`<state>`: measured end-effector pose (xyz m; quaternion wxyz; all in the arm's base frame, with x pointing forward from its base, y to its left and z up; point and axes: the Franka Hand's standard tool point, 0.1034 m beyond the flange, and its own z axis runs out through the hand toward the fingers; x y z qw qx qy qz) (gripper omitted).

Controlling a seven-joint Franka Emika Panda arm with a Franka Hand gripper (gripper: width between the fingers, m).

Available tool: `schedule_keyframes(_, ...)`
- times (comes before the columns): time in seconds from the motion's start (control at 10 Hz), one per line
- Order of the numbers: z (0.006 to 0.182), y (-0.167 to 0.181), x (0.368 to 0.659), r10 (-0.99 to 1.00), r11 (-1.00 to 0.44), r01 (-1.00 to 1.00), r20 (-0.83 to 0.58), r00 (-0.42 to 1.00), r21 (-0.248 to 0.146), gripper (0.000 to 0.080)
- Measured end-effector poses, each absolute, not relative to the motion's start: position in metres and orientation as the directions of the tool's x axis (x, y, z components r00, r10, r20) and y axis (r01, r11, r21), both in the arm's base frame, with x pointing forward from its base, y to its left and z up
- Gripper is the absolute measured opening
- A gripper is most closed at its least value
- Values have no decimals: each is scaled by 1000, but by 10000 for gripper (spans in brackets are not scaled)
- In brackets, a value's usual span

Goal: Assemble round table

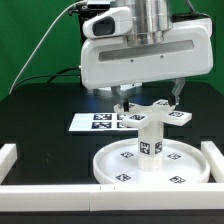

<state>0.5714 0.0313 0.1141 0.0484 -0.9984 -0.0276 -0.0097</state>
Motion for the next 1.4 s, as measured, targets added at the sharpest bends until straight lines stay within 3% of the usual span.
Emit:
schedule_keyframes(1.1,99,39,563,64,-994,64,2,998,-94,649)
schedule_keyframes(1.2,99,39,563,63,-994,63,1,998,-94,562)
schedule_keyframes(1.3,99,39,563,48,-994,48,0,999,-95,562)
schedule_keyframes(1.4,99,39,563,48,-994,48,0,999,-95,439)
